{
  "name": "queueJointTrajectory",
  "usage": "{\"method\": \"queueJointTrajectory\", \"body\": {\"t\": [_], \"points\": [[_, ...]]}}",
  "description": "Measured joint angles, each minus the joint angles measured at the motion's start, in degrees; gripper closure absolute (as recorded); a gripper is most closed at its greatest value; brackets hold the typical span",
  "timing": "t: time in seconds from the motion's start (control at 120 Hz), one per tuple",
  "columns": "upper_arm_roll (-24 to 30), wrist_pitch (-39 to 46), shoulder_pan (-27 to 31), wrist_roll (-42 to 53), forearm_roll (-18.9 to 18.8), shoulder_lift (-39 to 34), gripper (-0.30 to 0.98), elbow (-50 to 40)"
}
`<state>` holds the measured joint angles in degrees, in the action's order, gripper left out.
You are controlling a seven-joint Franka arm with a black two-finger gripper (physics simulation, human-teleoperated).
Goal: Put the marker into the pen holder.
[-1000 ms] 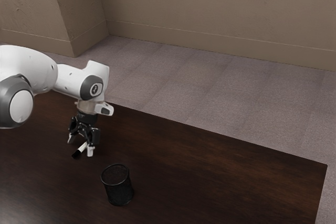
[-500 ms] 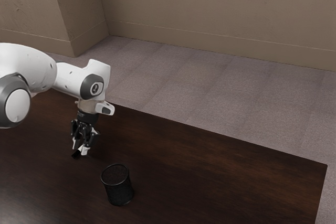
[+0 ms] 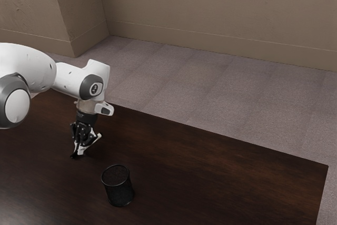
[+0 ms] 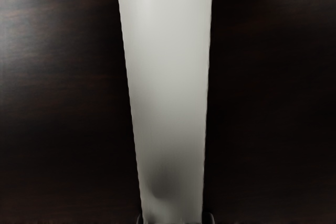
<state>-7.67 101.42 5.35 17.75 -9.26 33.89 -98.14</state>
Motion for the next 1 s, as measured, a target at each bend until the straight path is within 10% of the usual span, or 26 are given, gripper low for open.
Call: {"method": "queueJointTrajectory", "body": {"t": [1.0], "points": [[1.7, -13.7, -14.0, -2.1, -3.2, -20.0, 0.79, -1.4]]}}
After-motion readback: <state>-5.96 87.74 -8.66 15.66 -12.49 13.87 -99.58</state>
